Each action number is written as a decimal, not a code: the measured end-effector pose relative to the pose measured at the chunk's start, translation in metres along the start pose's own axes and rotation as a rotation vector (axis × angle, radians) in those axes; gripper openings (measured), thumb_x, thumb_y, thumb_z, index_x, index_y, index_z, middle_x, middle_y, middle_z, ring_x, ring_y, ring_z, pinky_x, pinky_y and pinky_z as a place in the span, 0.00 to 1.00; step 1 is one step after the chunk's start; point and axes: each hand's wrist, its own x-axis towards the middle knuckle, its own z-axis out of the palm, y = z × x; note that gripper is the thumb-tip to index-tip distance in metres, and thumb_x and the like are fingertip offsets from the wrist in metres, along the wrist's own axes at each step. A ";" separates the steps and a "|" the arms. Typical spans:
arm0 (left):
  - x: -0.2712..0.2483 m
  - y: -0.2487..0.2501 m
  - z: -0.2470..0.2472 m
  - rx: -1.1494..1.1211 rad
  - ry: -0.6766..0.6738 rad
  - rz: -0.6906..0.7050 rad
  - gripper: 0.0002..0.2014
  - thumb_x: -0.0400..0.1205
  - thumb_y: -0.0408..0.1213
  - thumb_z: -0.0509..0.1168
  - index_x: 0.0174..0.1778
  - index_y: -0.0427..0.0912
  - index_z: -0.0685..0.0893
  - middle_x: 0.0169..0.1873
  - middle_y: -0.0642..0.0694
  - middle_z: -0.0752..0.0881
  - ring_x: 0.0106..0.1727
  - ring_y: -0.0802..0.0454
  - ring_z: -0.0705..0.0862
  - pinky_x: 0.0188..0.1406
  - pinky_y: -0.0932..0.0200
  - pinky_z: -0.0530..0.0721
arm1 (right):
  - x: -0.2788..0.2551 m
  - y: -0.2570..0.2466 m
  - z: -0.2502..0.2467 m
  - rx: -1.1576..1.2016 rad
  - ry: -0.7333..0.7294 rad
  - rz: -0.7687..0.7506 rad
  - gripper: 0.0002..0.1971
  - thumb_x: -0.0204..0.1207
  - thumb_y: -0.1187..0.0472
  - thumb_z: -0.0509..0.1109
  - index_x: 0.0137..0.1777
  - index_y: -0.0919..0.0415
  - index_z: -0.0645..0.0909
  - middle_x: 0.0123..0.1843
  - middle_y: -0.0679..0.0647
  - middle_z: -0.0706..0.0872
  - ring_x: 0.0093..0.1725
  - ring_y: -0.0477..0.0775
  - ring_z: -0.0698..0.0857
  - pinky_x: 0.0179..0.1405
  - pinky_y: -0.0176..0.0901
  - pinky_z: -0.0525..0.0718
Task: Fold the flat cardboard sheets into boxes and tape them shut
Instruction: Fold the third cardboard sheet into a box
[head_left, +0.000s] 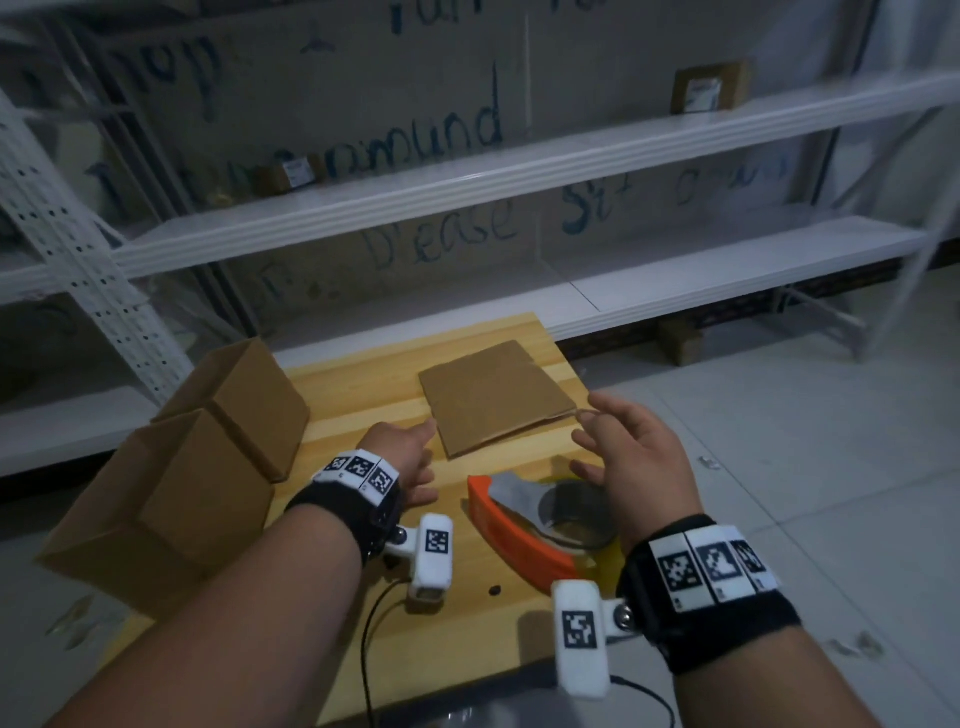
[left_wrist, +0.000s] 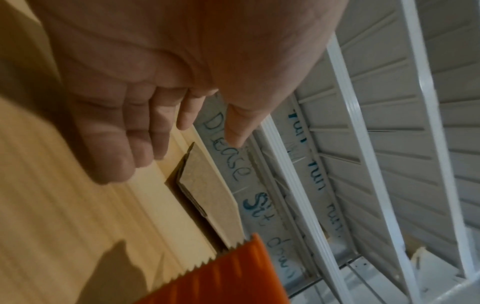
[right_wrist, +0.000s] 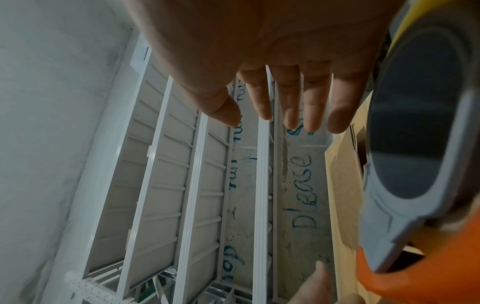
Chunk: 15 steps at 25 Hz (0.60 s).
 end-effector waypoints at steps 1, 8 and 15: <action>0.004 0.002 0.003 0.021 0.002 -0.028 0.17 0.90 0.49 0.73 0.58 0.37 0.83 0.42 0.40 0.85 0.29 0.44 0.83 0.32 0.49 0.91 | 0.001 0.000 0.000 0.010 0.001 0.010 0.16 0.89 0.62 0.71 0.74 0.55 0.85 0.65 0.54 0.90 0.64 0.54 0.90 0.69 0.63 0.91; 0.024 0.012 0.019 0.176 0.024 -0.073 0.21 0.87 0.47 0.77 0.55 0.29 0.87 0.38 0.36 0.90 0.26 0.42 0.88 0.20 0.58 0.81 | 0.012 0.000 -0.011 0.071 0.032 0.039 0.15 0.87 0.61 0.72 0.72 0.51 0.84 0.63 0.53 0.90 0.63 0.55 0.91 0.66 0.65 0.93; 0.036 0.007 0.023 0.140 -0.041 -0.126 0.12 0.85 0.34 0.79 0.40 0.35 0.86 0.20 0.45 0.86 0.21 0.51 0.79 0.27 0.55 0.81 | 0.015 0.001 -0.017 0.126 0.062 0.088 0.14 0.86 0.61 0.73 0.69 0.51 0.87 0.64 0.55 0.92 0.64 0.55 0.92 0.64 0.66 0.94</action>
